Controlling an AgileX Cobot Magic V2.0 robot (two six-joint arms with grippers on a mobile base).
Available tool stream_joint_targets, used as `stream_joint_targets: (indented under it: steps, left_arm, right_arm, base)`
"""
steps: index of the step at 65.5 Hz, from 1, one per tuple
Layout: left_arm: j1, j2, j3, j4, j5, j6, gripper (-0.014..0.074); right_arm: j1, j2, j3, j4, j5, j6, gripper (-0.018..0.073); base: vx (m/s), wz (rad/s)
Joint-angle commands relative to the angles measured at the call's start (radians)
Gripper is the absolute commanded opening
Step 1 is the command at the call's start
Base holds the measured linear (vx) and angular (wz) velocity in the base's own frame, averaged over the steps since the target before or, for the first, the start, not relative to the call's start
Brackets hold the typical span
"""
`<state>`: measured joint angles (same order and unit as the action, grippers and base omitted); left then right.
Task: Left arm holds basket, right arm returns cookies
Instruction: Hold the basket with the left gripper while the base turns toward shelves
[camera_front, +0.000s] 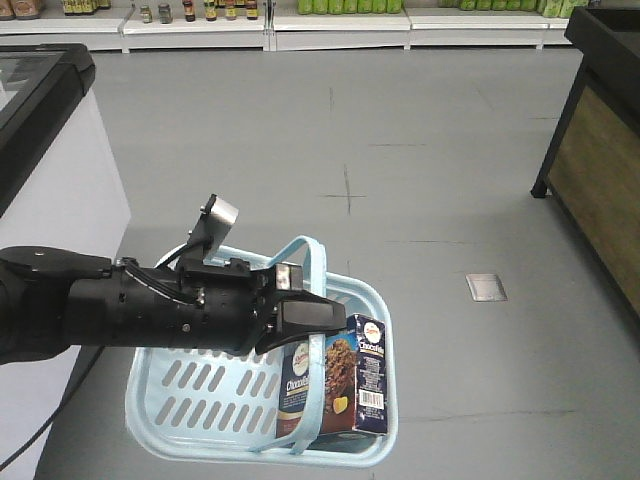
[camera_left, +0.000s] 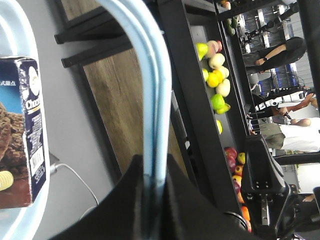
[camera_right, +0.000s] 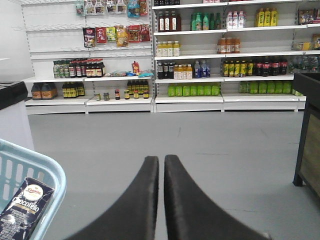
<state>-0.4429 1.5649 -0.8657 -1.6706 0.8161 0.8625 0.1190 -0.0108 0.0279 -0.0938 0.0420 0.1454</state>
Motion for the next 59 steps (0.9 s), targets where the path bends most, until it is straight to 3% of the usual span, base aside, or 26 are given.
stream_joint_targets:
  steps: [1, 59]
  left_arm:
    - [-0.006, -0.045, -0.037, -0.109, 0.057, 0.005, -0.0003]
    - [-0.006, -0.044, -0.037, -0.109, 0.057, 0.005, -0.0003]
  right_arm:
    - [0.000, -0.013, 0.018, -0.007, -0.073, -0.006, -0.0003]
    - [0.000, -0.013, 0.018, -0.007, -0.073, -0.006, -0.0003]
  base:
    - [0.47, -0.07]
    - [0.52, -0.01]
